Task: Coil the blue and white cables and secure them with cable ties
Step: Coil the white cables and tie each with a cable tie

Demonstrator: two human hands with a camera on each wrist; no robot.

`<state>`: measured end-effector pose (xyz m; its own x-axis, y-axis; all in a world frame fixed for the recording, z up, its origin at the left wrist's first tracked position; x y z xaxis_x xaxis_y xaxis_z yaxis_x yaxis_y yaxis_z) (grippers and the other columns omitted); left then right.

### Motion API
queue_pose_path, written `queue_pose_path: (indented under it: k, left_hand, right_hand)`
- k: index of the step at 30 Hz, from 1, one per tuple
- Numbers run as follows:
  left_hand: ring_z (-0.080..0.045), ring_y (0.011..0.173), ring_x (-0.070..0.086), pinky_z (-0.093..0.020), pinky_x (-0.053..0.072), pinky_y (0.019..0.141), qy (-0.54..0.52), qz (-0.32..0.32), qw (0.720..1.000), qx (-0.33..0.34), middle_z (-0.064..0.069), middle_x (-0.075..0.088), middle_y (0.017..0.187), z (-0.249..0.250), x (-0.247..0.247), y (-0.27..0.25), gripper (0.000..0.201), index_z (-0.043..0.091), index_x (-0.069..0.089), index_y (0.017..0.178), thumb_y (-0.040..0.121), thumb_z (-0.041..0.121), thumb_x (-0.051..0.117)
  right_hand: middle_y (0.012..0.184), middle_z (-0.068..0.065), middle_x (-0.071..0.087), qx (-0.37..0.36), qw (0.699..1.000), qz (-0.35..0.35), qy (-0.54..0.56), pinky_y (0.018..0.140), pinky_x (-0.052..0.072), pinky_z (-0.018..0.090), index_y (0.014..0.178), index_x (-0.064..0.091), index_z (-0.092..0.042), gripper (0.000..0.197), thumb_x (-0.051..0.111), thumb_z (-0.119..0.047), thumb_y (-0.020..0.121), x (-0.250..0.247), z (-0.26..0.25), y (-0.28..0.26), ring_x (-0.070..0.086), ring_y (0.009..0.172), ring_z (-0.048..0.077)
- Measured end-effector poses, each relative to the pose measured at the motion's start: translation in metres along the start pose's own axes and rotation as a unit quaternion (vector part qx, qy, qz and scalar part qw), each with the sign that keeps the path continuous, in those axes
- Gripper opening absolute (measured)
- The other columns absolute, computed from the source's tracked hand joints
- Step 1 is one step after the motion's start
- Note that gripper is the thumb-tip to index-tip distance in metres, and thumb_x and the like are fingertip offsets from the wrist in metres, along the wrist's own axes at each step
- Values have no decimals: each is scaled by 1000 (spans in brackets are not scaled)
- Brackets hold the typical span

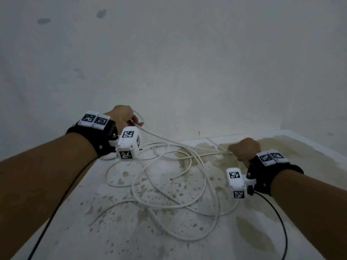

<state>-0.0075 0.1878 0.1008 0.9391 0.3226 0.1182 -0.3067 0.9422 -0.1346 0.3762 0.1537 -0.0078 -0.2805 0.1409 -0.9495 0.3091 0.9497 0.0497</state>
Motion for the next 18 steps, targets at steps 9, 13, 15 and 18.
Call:
queue_pose_path:
  k: [9, 13, 15, 18]
  left_hand:
    - [-14, 56, 38, -12, 39, 35, 111, -40, 991, 60, -8, 47, 74, -18, 11, 10, 31, 0, 52, 75, 101, -3, 34]
    - [-15, 58, 46, -18, 48, 41, 153, -45, 982, 102, -9, 54, 75, -17, 13, 16, 20, -1, 59, 90, 100, 3, 42]
    - [-16, 65, 54, -22, 52, 53, 184, -68, 971, 139, -8, 62, 83, -14, 22, 18, 19, 3, 59, 110, 101, 7, 42]
    - [-20, 101, 60, -28, 48, 86, 230, -127, 947, 182, -5, 64, 115, -17, 49, 14, 32, 4, 53, 131, 102, 14, 47]
  right_hand:
    - [127, 15, 61, 33, 970, -36, 238, 97, 44, 34, 122, 63, -6, 28, 55, -18, 98, 0, -6, 3, 56, 119, 30]
    - [65, 11, 47, 29, 949, -20, 315, 59, 38, 28, 75, 51, -3, 34, 54, -25, 100, -11, -9, 2, 48, 71, 29]
    - [72, 9, 45, 75, 885, -23, 458, 45, 42, 25, 95, 46, -4, 14, 45, -15, 103, -13, -6, 5, 46, 63, 24]
    - [69, 9, 43, 150, 778, -26, 609, 43, 31, 25, 104, 48, 0, 14, 36, -7, 102, -6, -2, 7, 34, 53, 17]
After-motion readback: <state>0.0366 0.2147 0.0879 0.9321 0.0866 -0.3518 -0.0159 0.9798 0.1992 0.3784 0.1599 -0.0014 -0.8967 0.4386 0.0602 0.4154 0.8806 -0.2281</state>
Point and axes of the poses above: each hand's wrist, its own y-axis towards the middle knuckle, its own x-axis out of the palm, z = x × y, the point moved 8 cm from there along y, towards the middle knuckle
